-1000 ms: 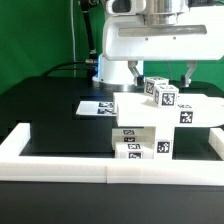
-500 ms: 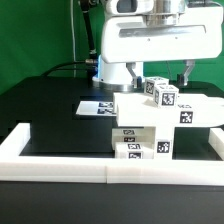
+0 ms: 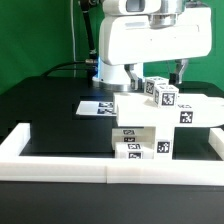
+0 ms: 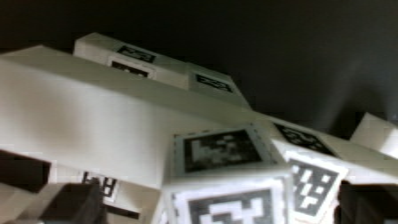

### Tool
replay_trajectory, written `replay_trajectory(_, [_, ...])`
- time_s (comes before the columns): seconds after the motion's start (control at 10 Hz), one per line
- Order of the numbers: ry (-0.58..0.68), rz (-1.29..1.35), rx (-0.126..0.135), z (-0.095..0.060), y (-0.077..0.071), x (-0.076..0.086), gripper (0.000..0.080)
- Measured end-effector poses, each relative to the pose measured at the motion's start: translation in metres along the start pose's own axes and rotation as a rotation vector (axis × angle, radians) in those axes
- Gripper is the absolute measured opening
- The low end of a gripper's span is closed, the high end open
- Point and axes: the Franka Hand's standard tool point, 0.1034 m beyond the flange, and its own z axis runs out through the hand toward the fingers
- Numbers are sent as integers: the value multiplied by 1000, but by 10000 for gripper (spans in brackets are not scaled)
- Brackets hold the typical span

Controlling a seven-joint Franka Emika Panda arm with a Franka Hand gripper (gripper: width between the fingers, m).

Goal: Assemble chair

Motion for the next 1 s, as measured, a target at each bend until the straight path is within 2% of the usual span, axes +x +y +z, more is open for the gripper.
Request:
replay_trajectory(0.2, [0,-3,0,0,0,0,649])
replay_trajectory(0.4, [0,-3,0,0,1,0,386])
replay_trajectory(0.5, [0,-2,0,0,1,0,285])
replay_trajectory(0.7, [0,40,0,0,1,0,287])
replay_trajectory(1.0, [0,266,0,0,1,0,287])
